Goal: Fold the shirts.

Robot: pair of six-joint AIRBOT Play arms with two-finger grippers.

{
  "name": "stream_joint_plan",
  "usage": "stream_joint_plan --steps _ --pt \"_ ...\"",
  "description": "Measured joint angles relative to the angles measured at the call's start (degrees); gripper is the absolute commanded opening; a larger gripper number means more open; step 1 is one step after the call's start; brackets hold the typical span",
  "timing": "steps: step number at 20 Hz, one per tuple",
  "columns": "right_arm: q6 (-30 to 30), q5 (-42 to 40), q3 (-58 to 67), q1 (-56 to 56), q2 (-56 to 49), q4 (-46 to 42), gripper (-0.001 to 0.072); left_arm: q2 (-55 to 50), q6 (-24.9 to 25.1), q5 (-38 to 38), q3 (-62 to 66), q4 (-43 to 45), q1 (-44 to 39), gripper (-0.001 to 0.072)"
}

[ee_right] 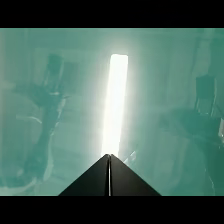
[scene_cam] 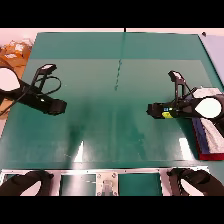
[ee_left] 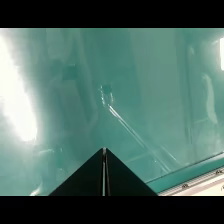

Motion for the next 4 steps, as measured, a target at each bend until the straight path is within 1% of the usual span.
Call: stream_joint_plan --steps 4 --pt "0.3 -0.7 -0.3 0.9 0.0 -0.4 0.0010 0.5 0.0 1.6 -0.7 -0.1 0.0 0.0019"
